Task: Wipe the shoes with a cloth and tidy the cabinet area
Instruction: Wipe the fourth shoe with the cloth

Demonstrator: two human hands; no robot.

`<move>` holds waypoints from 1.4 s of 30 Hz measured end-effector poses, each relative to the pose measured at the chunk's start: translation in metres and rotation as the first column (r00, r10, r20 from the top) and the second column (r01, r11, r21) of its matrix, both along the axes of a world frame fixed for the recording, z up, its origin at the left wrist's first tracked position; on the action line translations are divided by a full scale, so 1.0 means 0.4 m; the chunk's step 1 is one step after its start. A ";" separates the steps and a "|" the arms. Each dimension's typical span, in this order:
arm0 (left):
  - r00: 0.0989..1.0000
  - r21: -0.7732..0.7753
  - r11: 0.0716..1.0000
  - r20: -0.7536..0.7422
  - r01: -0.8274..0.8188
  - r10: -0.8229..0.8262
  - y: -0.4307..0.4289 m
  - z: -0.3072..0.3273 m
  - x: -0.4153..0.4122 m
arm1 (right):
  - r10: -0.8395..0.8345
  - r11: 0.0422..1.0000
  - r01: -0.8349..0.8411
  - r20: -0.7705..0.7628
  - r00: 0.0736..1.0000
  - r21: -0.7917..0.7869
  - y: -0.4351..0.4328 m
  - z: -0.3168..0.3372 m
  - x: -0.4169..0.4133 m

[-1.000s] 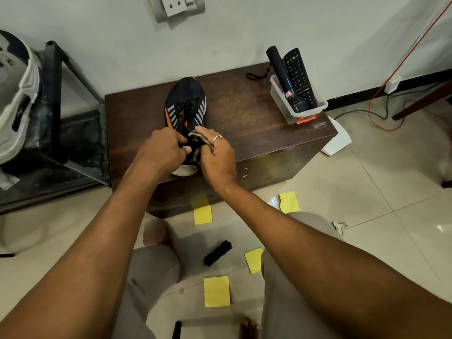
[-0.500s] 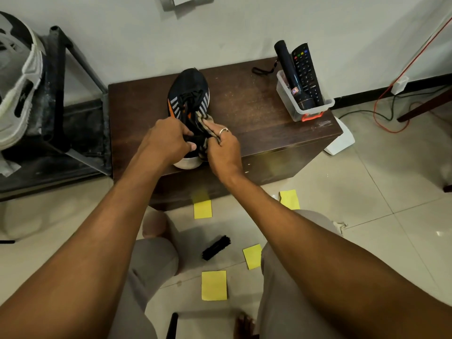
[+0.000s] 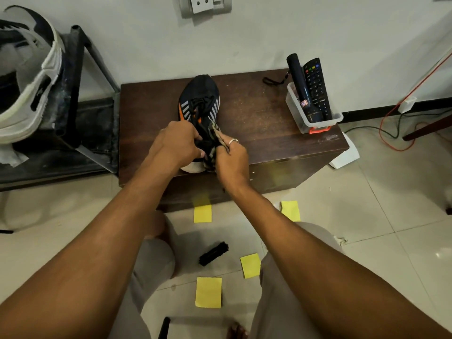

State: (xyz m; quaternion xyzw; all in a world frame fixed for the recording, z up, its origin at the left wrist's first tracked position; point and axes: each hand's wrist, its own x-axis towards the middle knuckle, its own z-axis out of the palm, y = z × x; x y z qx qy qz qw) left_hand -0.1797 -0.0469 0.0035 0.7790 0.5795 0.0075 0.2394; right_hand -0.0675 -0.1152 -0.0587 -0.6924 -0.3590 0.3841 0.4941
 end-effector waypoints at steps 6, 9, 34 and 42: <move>0.999 0.009 1.000 -0.031 0.009 -0.009 -0.005 0.013 0.007 | -0.120 0.990 0.113 -0.077 0.990 -0.086 -0.001 0.002 0.040; 0.999 0.014 1.000 -0.038 0.002 -0.002 -0.007 0.014 0.005 | -0.133 0.991 0.133 -0.071 0.989 -0.001 0.019 0.006 0.019; 1.000 -0.011 1.000 0.029 -0.006 0.006 0.003 -0.001 0.008 | -0.138 0.989 0.130 -0.118 0.983 -0.069 -0.009 0.004 0.020; 0.999 -0.071 0.997 0.021 0.034 -0.033 0.028 -0.007 -0.012 | -0.074 0.995 0.065 -0.116 0.990 -0.074 -0.050 0.004 -0.018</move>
